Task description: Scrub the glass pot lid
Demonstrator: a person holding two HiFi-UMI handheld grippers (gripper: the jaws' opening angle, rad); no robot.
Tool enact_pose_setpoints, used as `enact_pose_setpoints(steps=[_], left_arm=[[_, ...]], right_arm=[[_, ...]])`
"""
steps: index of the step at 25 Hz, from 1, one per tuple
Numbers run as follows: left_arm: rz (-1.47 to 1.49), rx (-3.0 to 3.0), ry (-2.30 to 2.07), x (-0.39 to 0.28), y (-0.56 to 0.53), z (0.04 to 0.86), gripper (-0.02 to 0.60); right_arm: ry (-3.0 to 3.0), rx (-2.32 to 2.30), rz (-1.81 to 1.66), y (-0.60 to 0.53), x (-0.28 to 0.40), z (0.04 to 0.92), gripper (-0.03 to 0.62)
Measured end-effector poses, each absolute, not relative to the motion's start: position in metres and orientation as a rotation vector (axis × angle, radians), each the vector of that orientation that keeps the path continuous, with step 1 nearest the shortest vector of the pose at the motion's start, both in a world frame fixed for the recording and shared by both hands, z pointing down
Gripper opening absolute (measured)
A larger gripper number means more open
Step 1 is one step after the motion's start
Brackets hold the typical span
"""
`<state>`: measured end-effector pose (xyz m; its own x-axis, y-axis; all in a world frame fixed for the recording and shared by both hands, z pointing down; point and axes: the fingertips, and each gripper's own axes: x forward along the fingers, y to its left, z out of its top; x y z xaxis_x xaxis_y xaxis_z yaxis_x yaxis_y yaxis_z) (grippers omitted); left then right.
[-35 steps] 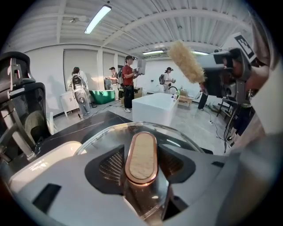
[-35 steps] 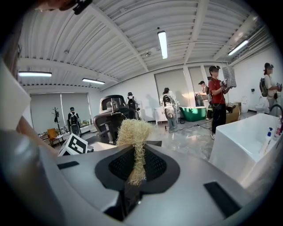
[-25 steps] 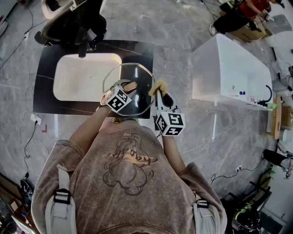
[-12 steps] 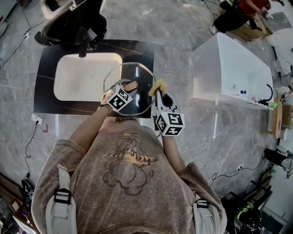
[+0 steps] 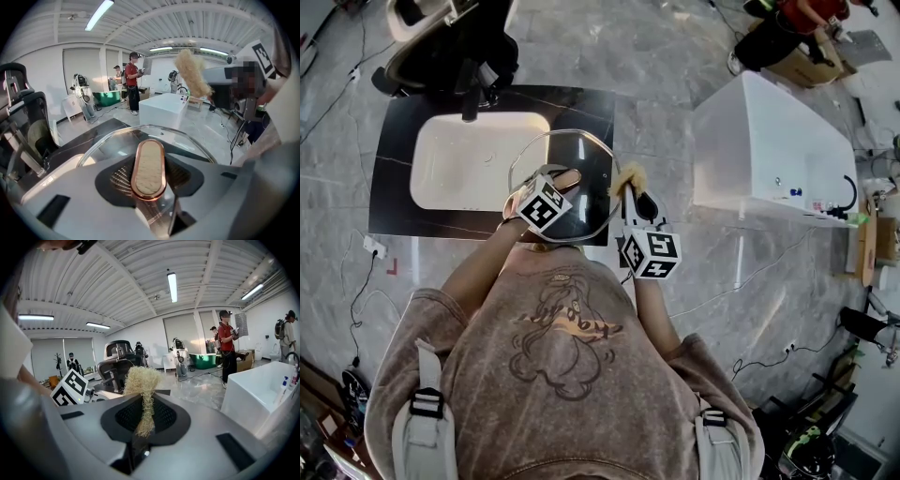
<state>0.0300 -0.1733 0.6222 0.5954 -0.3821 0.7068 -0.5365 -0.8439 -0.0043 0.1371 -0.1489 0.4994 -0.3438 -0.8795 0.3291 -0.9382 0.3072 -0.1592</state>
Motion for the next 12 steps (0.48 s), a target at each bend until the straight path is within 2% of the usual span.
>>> enact_pose_setpoints(steps=[12], left_arm=[[0.887,2.577,-0.794,0.023,-0.187,0.57,0.183]], right_arm=[[-2.398,1.728,0.428,-0.157,0.147,0.482,0.041]])
